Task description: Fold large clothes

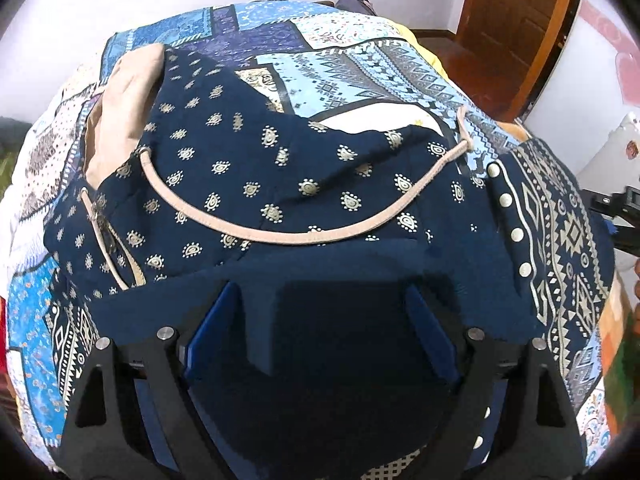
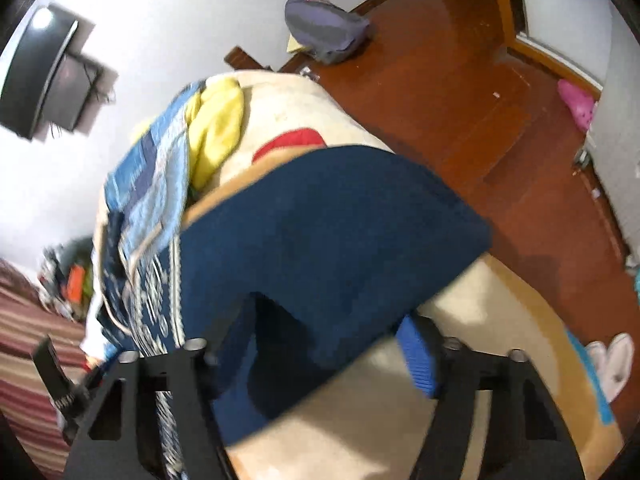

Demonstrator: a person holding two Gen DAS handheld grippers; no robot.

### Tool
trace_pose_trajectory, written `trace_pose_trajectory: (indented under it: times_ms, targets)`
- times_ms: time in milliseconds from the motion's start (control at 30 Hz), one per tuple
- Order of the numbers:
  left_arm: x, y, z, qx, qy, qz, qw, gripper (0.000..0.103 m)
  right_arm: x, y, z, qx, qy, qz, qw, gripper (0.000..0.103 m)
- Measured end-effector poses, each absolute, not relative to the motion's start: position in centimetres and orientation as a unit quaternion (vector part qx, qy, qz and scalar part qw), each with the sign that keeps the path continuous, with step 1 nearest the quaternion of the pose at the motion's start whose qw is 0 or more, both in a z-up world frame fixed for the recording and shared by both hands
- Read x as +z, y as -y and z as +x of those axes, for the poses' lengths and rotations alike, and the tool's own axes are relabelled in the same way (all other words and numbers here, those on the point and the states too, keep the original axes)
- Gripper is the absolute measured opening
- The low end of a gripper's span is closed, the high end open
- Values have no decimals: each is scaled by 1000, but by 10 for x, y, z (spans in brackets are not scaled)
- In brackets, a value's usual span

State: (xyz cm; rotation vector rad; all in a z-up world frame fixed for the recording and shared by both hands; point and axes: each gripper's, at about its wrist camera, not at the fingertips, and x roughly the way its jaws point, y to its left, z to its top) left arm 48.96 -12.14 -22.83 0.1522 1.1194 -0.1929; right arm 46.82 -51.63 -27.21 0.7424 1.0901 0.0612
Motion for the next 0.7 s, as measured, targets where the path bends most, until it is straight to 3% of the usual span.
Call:
trace_pose_trajectory:
  times_ms: [33,100,167,467,700]
  targets:
    - [-227,119,489,-91,-530,67,840,87,-273,517,472,23,-500,355,790,45]
    - [-222,112,488,-86,-528,60,843,87,-273,516,478,13,-492,364,791,18]
    - [-214,104,483,-81,-521,59,848,87,-268,515,480,16,-484,378,789,9]
    - [-162,61,453,-54,-465,66,881,87,-165,475,470,59,-415,302,856,6]
    - [-124,9,421,-34,-425,30,904,87,-74,373,458,161,-370,238,883,5]
